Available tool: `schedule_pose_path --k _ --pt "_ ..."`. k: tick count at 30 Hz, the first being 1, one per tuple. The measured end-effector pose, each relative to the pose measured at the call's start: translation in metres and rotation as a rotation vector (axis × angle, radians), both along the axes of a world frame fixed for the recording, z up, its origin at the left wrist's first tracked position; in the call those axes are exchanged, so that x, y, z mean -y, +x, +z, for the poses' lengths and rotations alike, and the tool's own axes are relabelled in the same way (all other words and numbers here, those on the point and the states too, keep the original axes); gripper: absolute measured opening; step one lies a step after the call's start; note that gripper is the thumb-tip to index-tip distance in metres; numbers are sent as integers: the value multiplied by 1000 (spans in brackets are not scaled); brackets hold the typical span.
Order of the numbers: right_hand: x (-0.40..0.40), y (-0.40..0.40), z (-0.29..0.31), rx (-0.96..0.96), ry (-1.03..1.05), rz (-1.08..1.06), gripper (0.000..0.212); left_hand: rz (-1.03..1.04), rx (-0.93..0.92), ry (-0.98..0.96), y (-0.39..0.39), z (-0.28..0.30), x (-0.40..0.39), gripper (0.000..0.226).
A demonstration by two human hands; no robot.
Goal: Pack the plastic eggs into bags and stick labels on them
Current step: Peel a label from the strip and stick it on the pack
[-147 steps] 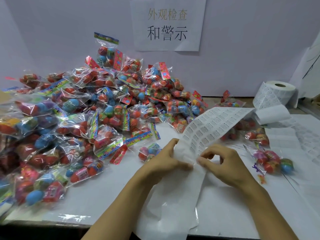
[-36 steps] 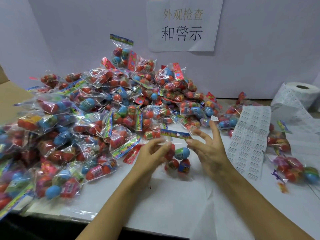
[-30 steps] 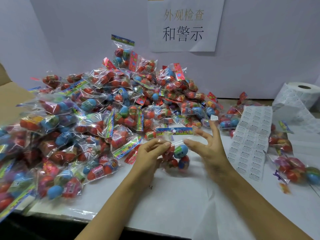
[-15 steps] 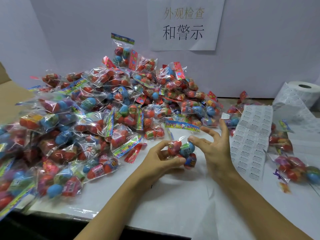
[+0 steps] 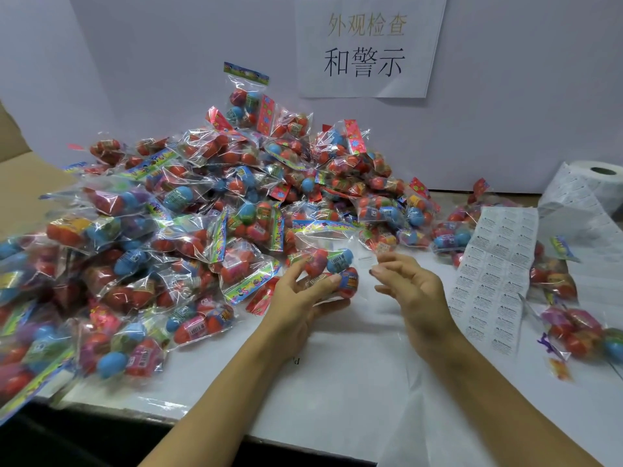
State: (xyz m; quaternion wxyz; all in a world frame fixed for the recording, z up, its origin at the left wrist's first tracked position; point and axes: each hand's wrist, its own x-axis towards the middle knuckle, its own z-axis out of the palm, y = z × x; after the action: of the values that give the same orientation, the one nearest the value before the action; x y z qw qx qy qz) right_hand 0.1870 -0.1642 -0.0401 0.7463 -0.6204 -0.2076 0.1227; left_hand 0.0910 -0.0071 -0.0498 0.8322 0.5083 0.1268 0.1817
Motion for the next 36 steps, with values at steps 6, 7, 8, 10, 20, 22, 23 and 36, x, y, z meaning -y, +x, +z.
schedule_pose_path --k 6,7,8,10,20,22,23,36 --pt "-2 -7 -3 83 -114 33 21 -12 53 30 0 -2 -1 54" --pt "-2 -8 -3 93 -118 29 24 -8 57 32 0 -2 -1 52" --pt "-3 -10 -3 105 -122 21 24 -4 61 31 0 -3 -1 49" --pt "-4 -10 -4 129 -129 4 20 6 69 23 0 -3 -2 44" --pt "-6 -13 -8 146 -130 26 11 1 59 -13 0 -1 -2 46" --pt "-5 -13 -8 153 -143 23 9 -4 62 -8 0 -2 -2 44" --pt "-5 -13 -8 157 -149 20 8 -5 65 -1 -1 -2 -2 45" --pt "-7 -14 -8 177 -219 -27 14 47 109 46 -2 -2 1 52"
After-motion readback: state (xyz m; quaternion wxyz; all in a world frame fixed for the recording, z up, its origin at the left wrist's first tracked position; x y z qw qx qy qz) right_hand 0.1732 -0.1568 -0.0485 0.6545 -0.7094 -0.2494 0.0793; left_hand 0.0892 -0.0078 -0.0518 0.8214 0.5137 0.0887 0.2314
